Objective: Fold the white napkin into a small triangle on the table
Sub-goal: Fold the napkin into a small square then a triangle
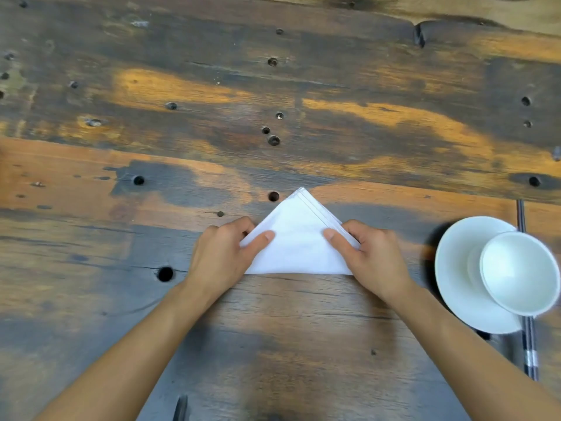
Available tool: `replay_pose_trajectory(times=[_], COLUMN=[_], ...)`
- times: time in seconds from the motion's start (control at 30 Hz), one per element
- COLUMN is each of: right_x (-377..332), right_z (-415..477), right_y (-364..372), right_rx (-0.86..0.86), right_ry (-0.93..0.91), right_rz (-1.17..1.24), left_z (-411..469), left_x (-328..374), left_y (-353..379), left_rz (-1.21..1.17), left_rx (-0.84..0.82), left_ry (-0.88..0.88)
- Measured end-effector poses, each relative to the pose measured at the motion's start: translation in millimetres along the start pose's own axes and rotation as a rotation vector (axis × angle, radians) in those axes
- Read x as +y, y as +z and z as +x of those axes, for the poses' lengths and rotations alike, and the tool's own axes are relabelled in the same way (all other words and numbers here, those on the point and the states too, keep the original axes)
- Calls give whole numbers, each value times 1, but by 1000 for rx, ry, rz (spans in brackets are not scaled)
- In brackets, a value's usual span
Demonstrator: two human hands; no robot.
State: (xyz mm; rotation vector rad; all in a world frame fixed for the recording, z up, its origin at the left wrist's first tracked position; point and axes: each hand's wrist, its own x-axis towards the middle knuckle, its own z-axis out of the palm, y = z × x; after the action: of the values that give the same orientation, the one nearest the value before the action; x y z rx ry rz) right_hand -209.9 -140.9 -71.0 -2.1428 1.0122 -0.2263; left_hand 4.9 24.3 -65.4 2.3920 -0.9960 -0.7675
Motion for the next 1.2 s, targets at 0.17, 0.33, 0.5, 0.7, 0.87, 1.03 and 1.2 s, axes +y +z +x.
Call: replay_pose_trajectory(times=[0.17,0.33,0.5,0.7,0.87,1.03,1.2], right_x=[-3,-6,-7,-9,-13,-6,-1], right_z=[5,10,10,7,-8,-23,-16], right_y=[1,3,0,3,15,28,24], right_rx=[-4,21,25,88,326,437,432], right_ry=[91,213,236,220,147,-74,-13], right_rz=[11,5,37,30,25,-163,-180], left_z=[3,4,7,8,-1,-3,0], left_x=[-8,-2,3,6,5,1,1], left_y=[-3,0,0,-1,7,14,11], left_rz=[-99,29,105,182,252,236,339], left_rx=[-15,17,39,111,283,356,392], left_ry=[-45,-86,-96,-88,68,146,173])
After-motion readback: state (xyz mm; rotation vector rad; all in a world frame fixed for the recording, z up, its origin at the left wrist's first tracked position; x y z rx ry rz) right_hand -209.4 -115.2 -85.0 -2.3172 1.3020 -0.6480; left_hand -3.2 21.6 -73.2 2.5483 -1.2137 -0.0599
